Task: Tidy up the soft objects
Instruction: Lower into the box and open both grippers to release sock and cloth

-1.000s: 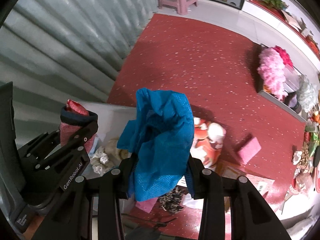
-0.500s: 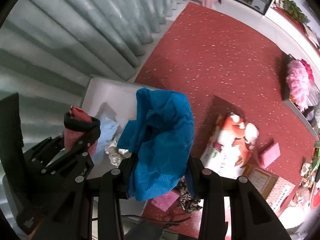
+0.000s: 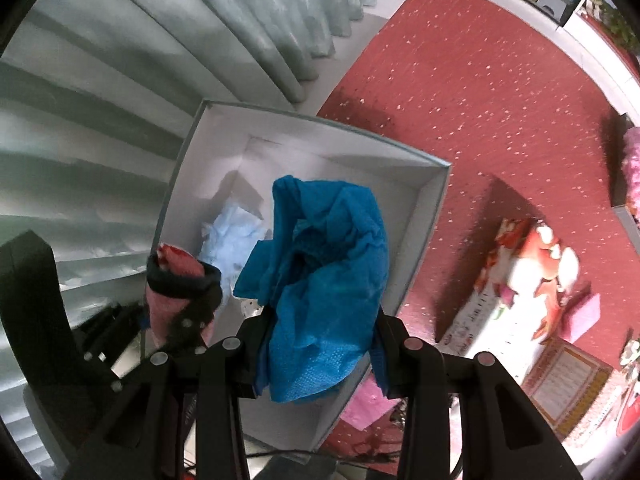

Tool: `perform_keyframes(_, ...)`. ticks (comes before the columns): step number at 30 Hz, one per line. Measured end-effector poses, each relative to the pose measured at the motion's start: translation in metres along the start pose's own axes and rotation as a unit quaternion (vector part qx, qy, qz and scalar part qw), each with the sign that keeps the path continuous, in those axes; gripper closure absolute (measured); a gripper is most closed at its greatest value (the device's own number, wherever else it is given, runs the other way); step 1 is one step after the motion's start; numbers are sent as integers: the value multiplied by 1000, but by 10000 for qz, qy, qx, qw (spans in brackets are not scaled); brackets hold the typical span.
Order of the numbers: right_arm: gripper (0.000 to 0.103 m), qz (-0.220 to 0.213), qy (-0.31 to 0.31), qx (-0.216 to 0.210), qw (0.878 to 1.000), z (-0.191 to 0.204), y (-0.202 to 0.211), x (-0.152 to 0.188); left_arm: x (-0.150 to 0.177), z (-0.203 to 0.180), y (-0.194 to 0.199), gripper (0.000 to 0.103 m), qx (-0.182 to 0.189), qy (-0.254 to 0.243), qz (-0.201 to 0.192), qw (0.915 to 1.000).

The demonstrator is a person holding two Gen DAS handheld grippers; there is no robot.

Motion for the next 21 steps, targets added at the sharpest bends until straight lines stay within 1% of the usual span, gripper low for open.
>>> perform_keyframes(6,62,94,34,23,9999,1,-18,-6,4,-3,-12,77,-18,-16,135,9999)
perform_keyframes(10,62,120,67,24,9999,3,-26,-9,6,-2,-16,77,41,106,232,9997)
perform_keyframes(14,62,151,105,56,9998,3,-34,-12,8,-5,-20,76,-7,43,249,9997)
perform_keyframes(18,62,169,181,16,9997,5,-36,-10,7,-5,-21,73,7,39,253,9997)
perform_keyframes(21,61,183,251,24,9995,6,-36,-8,8,-3,-20,64,54,56,291,9995)
Point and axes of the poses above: each gripper's, at about its wrist camera, not at the fingertips, and y roughly against the way its jaws point, z to its left, x to its underside, the point moved 9 cm from there along -y, roughly the way its jaws point, and after that the axes turned 11 degrees about -z, right-handed, at the moved point
